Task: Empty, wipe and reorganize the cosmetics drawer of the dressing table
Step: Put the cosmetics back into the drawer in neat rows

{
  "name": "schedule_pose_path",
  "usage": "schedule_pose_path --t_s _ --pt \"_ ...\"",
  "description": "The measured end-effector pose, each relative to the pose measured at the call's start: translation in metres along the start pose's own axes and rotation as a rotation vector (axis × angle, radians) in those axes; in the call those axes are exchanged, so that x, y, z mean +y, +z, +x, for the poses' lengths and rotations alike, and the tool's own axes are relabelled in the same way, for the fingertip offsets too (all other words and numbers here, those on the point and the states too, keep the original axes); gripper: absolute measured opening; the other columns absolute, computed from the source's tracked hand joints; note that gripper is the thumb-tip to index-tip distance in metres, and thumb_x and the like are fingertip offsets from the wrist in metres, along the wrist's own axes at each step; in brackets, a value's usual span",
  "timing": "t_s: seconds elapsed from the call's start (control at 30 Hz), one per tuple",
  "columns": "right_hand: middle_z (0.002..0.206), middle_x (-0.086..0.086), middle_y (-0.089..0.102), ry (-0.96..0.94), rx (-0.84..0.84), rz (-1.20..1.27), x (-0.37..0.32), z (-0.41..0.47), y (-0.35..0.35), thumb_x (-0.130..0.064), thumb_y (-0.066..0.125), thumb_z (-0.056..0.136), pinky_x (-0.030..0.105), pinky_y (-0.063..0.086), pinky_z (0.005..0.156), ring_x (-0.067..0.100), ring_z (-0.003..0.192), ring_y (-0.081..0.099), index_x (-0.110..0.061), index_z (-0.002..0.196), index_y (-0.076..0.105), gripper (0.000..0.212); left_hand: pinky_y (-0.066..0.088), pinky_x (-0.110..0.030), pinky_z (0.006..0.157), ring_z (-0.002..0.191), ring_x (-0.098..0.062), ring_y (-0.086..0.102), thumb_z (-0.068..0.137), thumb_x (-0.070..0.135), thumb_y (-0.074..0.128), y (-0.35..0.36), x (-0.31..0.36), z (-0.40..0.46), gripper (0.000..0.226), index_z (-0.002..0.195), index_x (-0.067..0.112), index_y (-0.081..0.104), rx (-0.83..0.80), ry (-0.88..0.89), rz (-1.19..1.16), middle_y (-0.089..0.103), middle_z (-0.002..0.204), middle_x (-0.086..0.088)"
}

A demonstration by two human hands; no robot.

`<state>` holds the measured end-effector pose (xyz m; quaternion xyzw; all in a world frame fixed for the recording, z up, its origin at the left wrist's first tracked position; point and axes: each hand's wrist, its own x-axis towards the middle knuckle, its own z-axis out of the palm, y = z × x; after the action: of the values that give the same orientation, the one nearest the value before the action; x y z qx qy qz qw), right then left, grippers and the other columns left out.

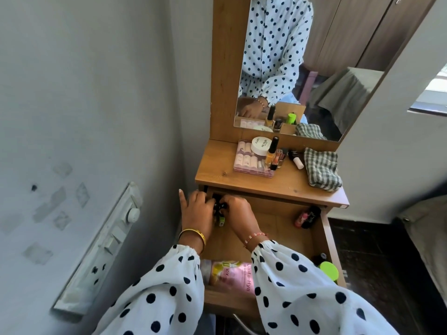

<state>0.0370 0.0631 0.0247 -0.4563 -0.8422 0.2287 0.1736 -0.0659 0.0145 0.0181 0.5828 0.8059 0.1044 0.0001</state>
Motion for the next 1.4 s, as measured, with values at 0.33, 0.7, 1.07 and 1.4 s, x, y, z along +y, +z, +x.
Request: schedule_pose_path --t_s 0.33,0.7,1.07,1.4 --pt "0.108 0.012 0.065 0.072 0.054 0.107 0.002 0.003 0.005 -0.001 0.057 0.086 0.021 0.044 0.081 0.023 0.100 0.060 -0.005 0.106 0.063 0.022 -0.008 -0.051 0.115 0.133 -0.025 0.033 0.094 0.019 0.042 0.003 -0.004 0.000 0.034 0.126 0.023 0.052 -0.018 -0.023 -0.061 0.048 0.129 -0.005" --pt "0.105 0.008 0.065 0.059 0.104 0.170 0.006 -0.006 -0.019 0.000 0.061 0.083 0.031 0.052 0.085 0.020 0.096 0.061 -0.008 0.107 0.064 0.025 0.031 -0.038 0.111 0.123 -0.029 0.044 0.091 0.009 0.046 0.002 -0.001 -0.009 0.037 0.128 0.008 0.051 0.079 0.043 -0.393 0.050 0.131 -0.013" --pt "0.085 0.004 0.065 0.043 0.455 0.187 0.010 0.019 -0.134 -0.009 0.060 0.087 0.027 0.050 0.070 0.016 0.077 0.059 -0.006 0.093 0.067 0.010 0.039 -0.027 0.096 0.118 -0.026 0.051 0.092 0.010 0.047 -0.062 0.058 0.035 0.032 0.123 0.008 0.056 0.192 0.179 -0.663 0.054 0.127 -0.013" --pt "0.110 0.012 0.067 0.200 0.264 0.074 0.065 0.050 -0.177 -0.001 0.058 0.085 0.023 0.040 0.078 0.025 0.098 0.059 -0.004 0.111 0.065 0.027 0.042 -0.025 0.093 0.119 -0.025 0.054 0.094 0.007 0.043 -0.076 0.107 0.102 0.035 0.128 0.010 0.051 0.060 0.040 -0.852 0.058 0.128 -0.010"
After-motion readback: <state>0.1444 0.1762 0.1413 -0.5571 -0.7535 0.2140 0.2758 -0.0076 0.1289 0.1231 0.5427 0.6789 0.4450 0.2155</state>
